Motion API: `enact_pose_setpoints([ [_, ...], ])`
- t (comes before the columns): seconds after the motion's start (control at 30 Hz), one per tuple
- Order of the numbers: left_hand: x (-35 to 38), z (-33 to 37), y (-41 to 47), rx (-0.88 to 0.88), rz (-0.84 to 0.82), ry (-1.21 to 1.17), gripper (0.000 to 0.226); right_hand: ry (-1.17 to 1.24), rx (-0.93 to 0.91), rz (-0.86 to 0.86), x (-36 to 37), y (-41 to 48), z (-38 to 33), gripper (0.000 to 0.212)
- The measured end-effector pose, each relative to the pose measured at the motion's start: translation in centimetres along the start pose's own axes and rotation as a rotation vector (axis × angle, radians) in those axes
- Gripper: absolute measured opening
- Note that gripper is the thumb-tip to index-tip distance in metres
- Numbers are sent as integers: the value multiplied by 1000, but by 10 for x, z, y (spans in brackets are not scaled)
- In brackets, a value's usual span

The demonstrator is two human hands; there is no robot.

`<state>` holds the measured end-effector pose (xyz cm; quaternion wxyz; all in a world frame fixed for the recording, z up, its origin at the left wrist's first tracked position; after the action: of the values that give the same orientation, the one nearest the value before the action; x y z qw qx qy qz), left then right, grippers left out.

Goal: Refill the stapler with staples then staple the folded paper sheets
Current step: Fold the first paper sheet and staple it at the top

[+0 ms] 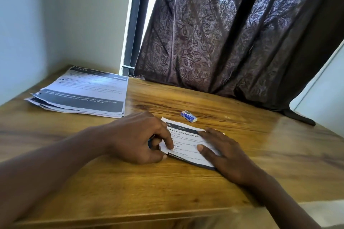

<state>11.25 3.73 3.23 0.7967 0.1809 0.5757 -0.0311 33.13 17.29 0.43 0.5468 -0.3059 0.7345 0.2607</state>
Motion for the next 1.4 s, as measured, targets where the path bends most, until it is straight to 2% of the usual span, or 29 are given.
enact_pose_setpoints([
  [0.2, 1, 6, -2, -81, 74, 154, 59, -98, 53, -12, 5, 3, -2, 56],
  [0.3, 8, 24, 2, -144, 103, 123, 68, -107, 101, 36, 7, 11, 0, 52],
  [0.43, 37, 73, 31, -203, -63, 2, 91, -140, 118, 52, 12, 24, 2, 54],
  [0.57, 68, 88, 51, -230, -329, 77, 100, -155, 157, 6, 11, 26, 7, 58],
  [0.77, 55, 69, 28, -271, -421, 166, 98, -137, 180, -2, 10, 25, 6, 57],
  [0.97, 38, 56, -1, -315, -417, 171, 102, -135, 189, 15, 12, 26, 8, 58],
  [1.07, 36, 54, 1, -339, -333, 183, 90, -145, 194, 12, 10, 26, 7, 58],
  [1.17, 28, 45, 25, -351, 39, 179, 46, -163, 182, 7, 9, 24, 3, 59],
  [1.23, 26, 30, 51, -371, 228, 121, 27, -155, 159, -5, 9, 26, -1, 59],
  [1.3, 31, 17, 75, -391, 278, 53, 24, -160, 142, -17, 7, 27, -3, 59],
  [1.4, 47, 4, 98, -415, 205, 69, 22, -152, 165, -39, 7, 33, -6, 57],
])
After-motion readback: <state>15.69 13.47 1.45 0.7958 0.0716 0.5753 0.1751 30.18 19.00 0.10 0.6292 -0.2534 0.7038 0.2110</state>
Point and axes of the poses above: each hand's wrist, its own y-axis towards the middle knuckle, its own x-axis out of the palm, z = x × y, the point moved 4 cm from there along y, towards the middle knuckle, and after that the axes turned 1 degree about -z, right-handed, at the moved point
